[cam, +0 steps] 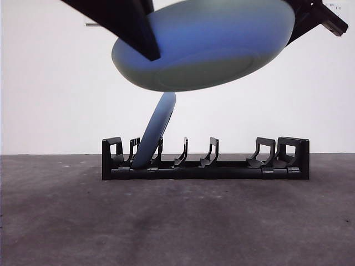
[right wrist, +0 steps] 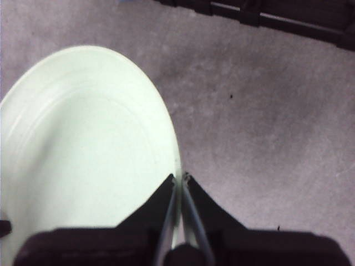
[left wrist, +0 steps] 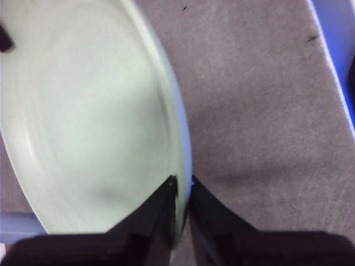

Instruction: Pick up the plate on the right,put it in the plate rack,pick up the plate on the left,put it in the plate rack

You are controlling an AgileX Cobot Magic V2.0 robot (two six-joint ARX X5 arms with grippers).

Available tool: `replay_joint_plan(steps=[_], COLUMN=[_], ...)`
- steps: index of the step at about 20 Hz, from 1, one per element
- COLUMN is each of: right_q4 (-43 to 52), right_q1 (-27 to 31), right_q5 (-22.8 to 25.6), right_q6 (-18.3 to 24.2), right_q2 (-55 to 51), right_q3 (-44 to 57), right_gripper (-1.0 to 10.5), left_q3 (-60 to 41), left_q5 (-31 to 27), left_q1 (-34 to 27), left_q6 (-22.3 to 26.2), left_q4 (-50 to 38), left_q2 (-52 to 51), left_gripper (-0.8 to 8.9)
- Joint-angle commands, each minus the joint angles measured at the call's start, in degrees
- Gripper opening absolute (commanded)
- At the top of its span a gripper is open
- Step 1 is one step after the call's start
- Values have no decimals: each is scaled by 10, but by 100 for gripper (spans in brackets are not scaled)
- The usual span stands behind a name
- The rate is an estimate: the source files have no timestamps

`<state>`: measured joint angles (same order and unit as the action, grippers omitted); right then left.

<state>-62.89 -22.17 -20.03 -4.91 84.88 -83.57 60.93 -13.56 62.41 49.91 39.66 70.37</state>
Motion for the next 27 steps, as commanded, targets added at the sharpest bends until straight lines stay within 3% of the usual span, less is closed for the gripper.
replay_joint_plan(steps=[1, 8, 11, 14, 17, 19, 27], right_q4=[0, 0, -1, 0, 18, 45, -51], right_q1=[-2, -2, -2, -2, -2, -3, -3], right_q5=[-5, -5, 13, 33, 128, 160, 159], right_q6=[7, 15, 23, 26, 26, 21, 19], right_q2=[-4, -4, -7, -24, -74, -130, -295], right_q3=[-3, -5, -24, -63, -109, -111, -110], right_gripper=[-12, 37, 337, 381, 379, 379, 377], left_q3=[-1, -1, -1, -1, -1, -1, 0], left_q5=[-4, 39, 60, 104, 151, 177, 224], left_q1=[-1, 0, 0, 0, -15, -34, -143], left_q6=[-19, -34, -44, -78, -143, -196, -418], left_q4=[-1, 1, 1, -8, -64, -130, -454], left_q2=[0, 0, 0, 0, 0, 2, 88], left_gripper=[-8, -8, -7, -8, -8, -8, -8])
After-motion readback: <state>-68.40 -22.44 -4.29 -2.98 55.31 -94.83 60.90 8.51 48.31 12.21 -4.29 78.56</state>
